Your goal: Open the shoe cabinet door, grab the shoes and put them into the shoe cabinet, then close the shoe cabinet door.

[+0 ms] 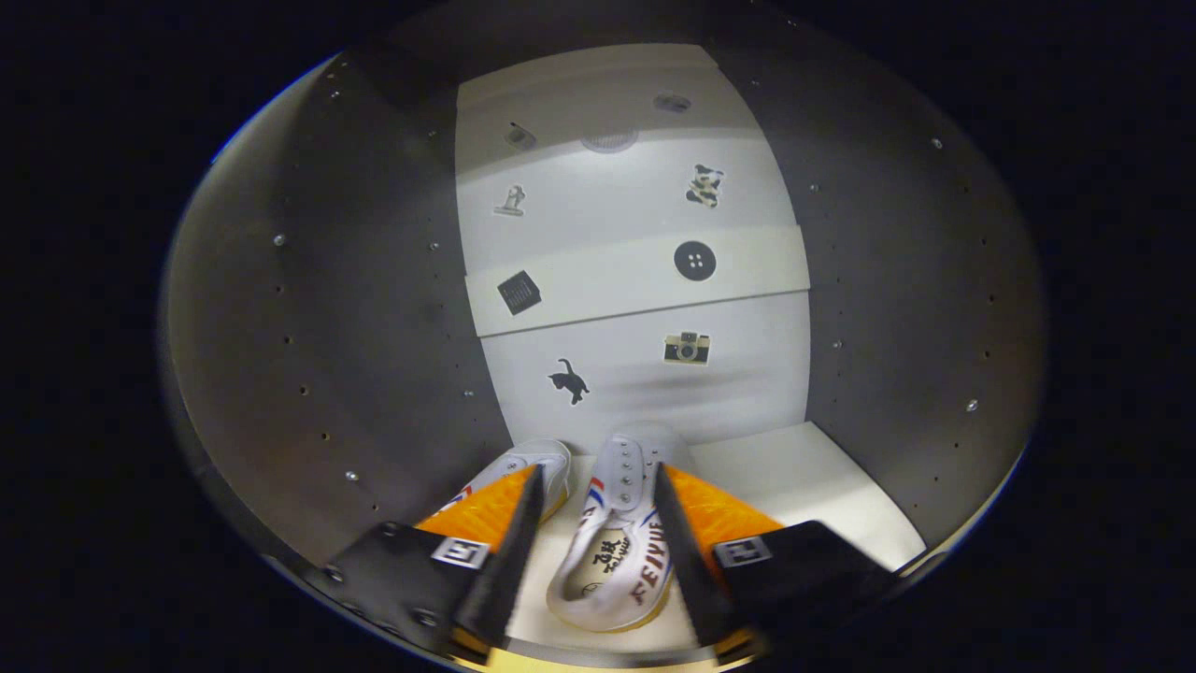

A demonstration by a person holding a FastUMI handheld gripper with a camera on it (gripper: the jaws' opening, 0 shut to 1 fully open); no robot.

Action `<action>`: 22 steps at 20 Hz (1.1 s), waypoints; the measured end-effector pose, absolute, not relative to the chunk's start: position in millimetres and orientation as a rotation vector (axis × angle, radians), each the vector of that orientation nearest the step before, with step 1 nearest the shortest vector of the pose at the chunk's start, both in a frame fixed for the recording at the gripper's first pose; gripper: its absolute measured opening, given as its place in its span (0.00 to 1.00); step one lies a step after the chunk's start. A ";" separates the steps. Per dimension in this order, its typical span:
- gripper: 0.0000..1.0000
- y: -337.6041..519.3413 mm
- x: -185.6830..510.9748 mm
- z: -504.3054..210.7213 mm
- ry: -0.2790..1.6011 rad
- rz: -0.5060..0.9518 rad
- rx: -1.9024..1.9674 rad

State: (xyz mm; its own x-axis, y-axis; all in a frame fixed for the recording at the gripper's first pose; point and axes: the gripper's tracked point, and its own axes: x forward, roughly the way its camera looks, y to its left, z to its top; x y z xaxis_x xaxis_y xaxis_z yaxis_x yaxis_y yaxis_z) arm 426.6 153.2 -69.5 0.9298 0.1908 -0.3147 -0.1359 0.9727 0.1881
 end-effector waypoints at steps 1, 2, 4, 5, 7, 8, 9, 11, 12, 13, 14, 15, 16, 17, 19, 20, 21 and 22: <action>0.66 148.4 417.2 -59.9 0.321 0.162 0.155; 0.77 146.8 407.1 -55.8 0.305 0.159 0.151; 0.98 145.4 378.1 -39.3 0.270 0.172 0.152; 0.98 145.5 361.0 -31.9 0.258 0.187 0.148; 0.98 143.0 324.1 -17.1 0.227 0.216 0.137; 0.98 139.4 306.2 -9.5 0.210 0.222 0.135; 0.98 134.9 288.8 -3.3 0.199 0.224 0.135; 0.98 129.8 254.2 7.7 0.187 0.240 0.139; 0.98 123.7 237.0 11.7 0.185 0.243 0.136; 0.98 120.1 221.3 16.7 0.181 0.251 0.135; 0.98 117.2 206.1 20.5 0.176 0.257 0.136; 0.98 114.5 190.8 23.4 0.175 0.267 0.135; 0.98 111.8 175.4 25.7 0.177 0.278 0.133; 0.98 108.8 161.8 27.1 0.180 0.291 0.134; 0.98 105.9 135.6 30.4 0.191 0.319 0.142; 0.98 101.4 123.0 32.5 0.188 0.328 0.144; 0.98 96.3 111.2 35.8 0.182 0.334 0.139; 0.97 91.8 100.4 39.2 0.172 0.338 0.128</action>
State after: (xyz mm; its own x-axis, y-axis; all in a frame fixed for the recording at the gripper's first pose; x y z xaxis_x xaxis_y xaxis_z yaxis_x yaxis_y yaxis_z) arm 100.4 91.8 39.2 0.9291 0.3398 -0.1462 -0.3180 0.9355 0.1538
